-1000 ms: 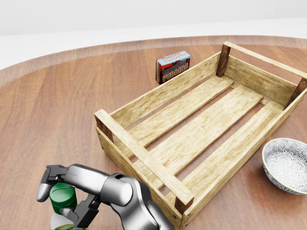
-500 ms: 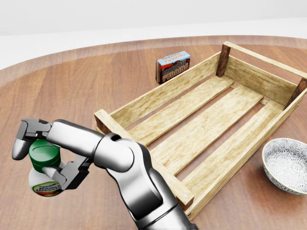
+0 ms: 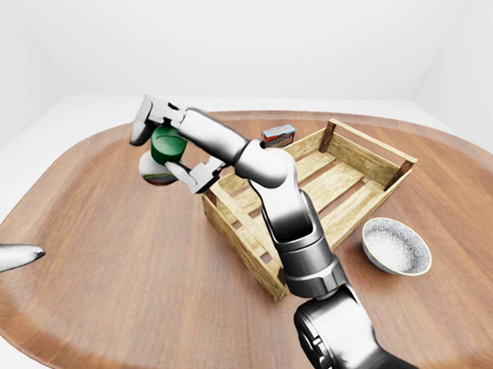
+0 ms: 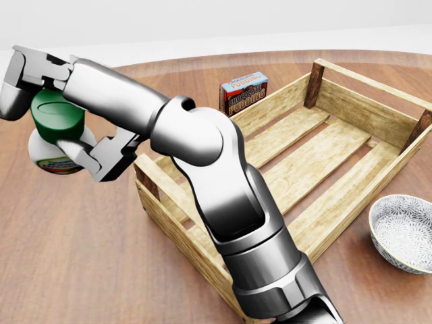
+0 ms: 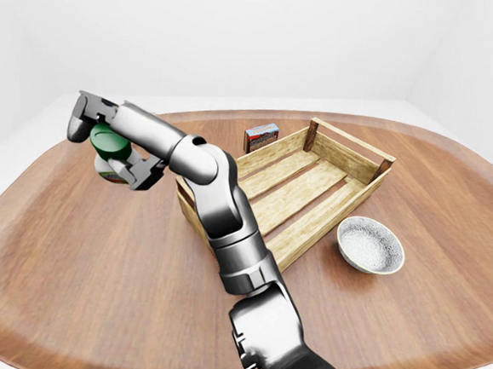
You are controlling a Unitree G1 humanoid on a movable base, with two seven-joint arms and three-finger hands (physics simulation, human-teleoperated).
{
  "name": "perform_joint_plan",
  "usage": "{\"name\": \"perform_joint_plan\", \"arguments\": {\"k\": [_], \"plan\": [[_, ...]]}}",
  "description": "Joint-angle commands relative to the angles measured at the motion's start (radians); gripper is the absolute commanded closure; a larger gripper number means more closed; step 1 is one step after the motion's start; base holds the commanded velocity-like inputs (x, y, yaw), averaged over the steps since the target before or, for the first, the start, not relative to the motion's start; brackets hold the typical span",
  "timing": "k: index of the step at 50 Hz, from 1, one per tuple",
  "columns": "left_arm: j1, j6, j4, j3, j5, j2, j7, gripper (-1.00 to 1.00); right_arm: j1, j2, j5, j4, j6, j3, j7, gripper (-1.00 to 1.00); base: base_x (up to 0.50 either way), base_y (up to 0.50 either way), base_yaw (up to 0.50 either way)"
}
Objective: Pick up the salad dressing and put it in the tray.
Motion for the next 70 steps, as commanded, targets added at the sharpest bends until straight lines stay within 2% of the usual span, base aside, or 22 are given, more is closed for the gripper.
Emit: {"name": "perform_joint_plan", "arguments": {"k": [1, 4, 14, 26, 37, 43, 49, 56, 70], "plan": [[0.001, 0.000, 0.000, 0.002, 0.002, -0.001, -0.004, -1.00, -0.095, -0.097, 0.089, -0.063, 0.000, -0.055, -0.007, 1.00, 0.00, 0.00, 0.00], [-0.001, 0.000, 0.000, 0.001, 0.000, 0.001, -0.001, -1.00, -0.080, -0.158, 0.075, -0.096, 0.000, -0.072, 0.009, 1.00, 0.00, 0.00, 0.00], [-0.002, 0.000, -0.006, 0.002, -0.002, 0.003, 0.002, -1.00, 0.006, -0.290, 0.089, -0.196, 0.000, -0.135, 0.015, 1.00, 0.00, 0.00, 0.00], [-0.003, 0.000, -0.007, 0.002, -0.003, 0.003, 0.004, -1.00, 0.092, -0.413, 0.158, -0.260, 0.000, -0.207, -0.032, 1.00, 0.00, 0.00, 0.00], [-0.003, 0.000, -0.007, -0.004, 0.003, 0.000, 0.001, -1.00, 0.233, -0.469, 0.190, -0.334, 0.000, -0.244, -0.045, 1.00, 0.00, 0.00, 0.00], [-0.003, 0.000, -0.003, 0.002, -0.001, 0.002, 0.000, -1.00, 0.239, -0.522, 0.200, -0.234, 0.000, -0.274, -0.036, 1.00, 0.00, 0.00, 0.00], [-0.002, 0.000, 0.003, -0.010, 0.012, -0.003, -0.005, -1.00, 0.236, -0.568, 0.215, -0.023, 0.000, -0.297, -0.049, 1.00, 0.00, 0.00, 0.00], [-0.003, 0.000, -0.002, -0.009, 0.011, -0.002, -0.004, -1.00, 0.120, -0.626, 0.218, 0.315, 0.000, -0.304, -0.065, 1.00, 0.00, 0.00, 0.00], [-0.002, 0.000, 0.001, -0.007, 0.010, -0.004, -0.006, -1.00, 0.009, -0.636, 0.202, 0.741, 0.000, -0.279, -0.132, 1.00, 0.00, 0.00, 0.00]]}}
